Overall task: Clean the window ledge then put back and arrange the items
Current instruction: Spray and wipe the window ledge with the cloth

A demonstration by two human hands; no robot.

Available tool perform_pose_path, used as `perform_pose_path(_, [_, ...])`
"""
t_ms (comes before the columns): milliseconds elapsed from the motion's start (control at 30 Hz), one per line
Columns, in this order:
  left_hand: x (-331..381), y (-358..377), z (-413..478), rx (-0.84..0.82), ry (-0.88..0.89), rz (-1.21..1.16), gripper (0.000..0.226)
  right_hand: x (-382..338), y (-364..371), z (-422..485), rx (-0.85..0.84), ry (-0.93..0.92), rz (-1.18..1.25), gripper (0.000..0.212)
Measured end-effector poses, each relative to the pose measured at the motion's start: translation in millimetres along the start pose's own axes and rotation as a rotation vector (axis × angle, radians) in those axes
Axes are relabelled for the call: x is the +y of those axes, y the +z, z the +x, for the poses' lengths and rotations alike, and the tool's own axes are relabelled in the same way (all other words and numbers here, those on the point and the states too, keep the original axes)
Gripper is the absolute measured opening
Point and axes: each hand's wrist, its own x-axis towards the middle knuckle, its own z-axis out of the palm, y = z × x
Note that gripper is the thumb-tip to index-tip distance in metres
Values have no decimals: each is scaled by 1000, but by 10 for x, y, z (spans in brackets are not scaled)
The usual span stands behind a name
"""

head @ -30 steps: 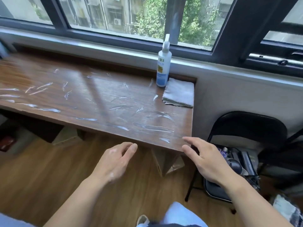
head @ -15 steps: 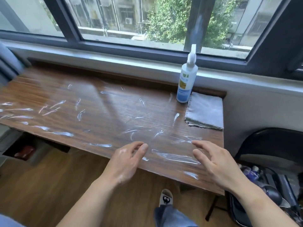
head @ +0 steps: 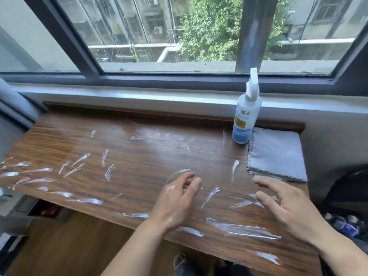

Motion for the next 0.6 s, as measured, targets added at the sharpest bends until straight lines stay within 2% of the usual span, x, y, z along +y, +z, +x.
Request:
perform_pose_path(100, [116, -16, 249, -25, 51, -66, 73, -2, 6, 41, 23, 35, 21, 83])
perform_pose_path(200, [339, 31, 613, -54, 132, -125, 85, 38, -59, 111, 16, 52, 1, 79])
perform_pose_path(367, [886, 202, 1188, 20, 273, -60, 84, 204, -251, 369, 21, 64, -50, 86])
perform_pose_path(533, [1210, 386, 1750, 86, 316, -123, 108, 477, -321, 688, 23, 54, -101, 82])
perform_pose_path(600, [1265, 451, 1894, 72, 331, -136, 107, 613, -310, 774, 2, 73, -125, 80])
